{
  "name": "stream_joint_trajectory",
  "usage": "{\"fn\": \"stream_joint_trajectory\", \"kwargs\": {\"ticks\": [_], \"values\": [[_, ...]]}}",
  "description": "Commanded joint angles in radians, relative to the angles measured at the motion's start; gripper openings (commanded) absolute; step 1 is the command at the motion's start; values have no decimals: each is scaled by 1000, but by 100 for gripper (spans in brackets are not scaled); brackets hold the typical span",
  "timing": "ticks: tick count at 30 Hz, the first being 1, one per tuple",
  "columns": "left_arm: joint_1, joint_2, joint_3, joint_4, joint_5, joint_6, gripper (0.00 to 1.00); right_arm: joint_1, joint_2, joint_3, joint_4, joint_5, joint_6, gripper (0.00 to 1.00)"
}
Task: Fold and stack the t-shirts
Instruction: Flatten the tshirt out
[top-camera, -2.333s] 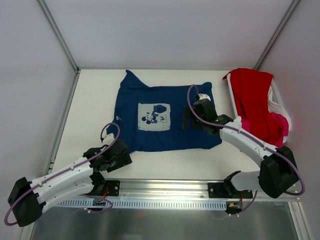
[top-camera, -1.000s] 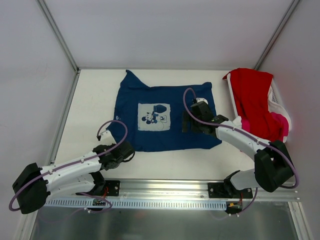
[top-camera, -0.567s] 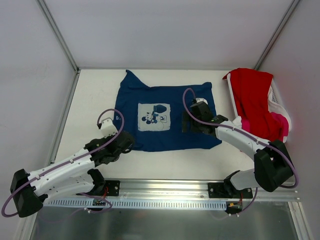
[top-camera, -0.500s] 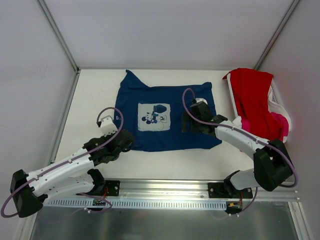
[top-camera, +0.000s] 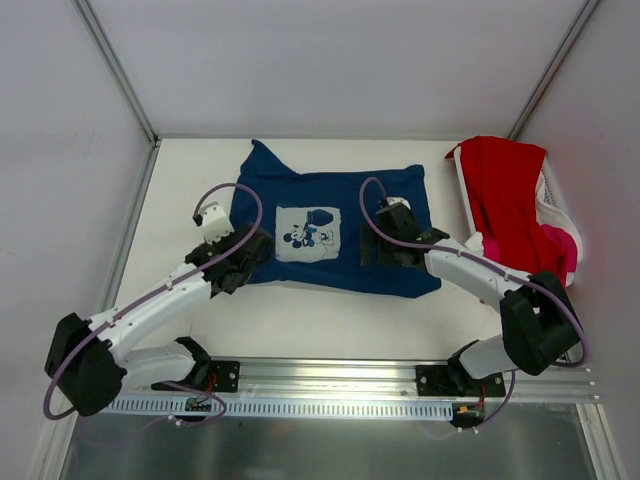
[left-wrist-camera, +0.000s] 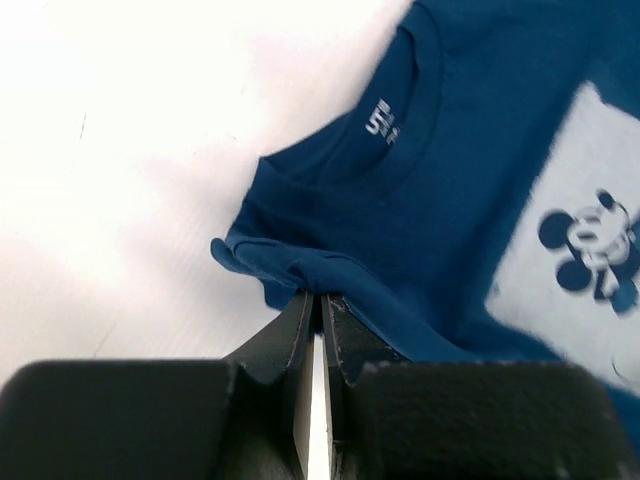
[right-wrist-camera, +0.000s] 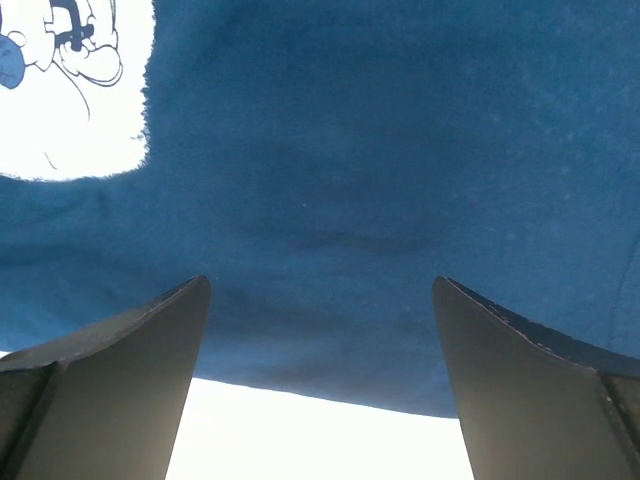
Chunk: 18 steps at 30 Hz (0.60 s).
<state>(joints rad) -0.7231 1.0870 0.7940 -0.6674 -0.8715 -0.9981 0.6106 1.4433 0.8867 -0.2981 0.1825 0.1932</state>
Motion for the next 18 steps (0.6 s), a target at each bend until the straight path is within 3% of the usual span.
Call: {"fn": "stream_joint_trajectory", "kwargs": {"ticks": [1,5,8,9,10,14,18], "values": [[114,83,18,187,43,149,4,9,2,37,7,5,-3,97],[206,229,68,321,120,211,9,12,-3,32,8,0,-1,97],[257,397,167,353,169,248,48,15,-12,26,10,2,-1,97],[263,442,200,353,177,268,67,17,-12,24,11,0,-3,97],[269,527,256,367,181,283,96,18,-11,26,11,0,0,97],[292,656,404,358,255,378,99,28,-9,26,10,0,-1,97],[278,515,341,353,319,362,99,32,-18,11,8,17,-3,97]]}}
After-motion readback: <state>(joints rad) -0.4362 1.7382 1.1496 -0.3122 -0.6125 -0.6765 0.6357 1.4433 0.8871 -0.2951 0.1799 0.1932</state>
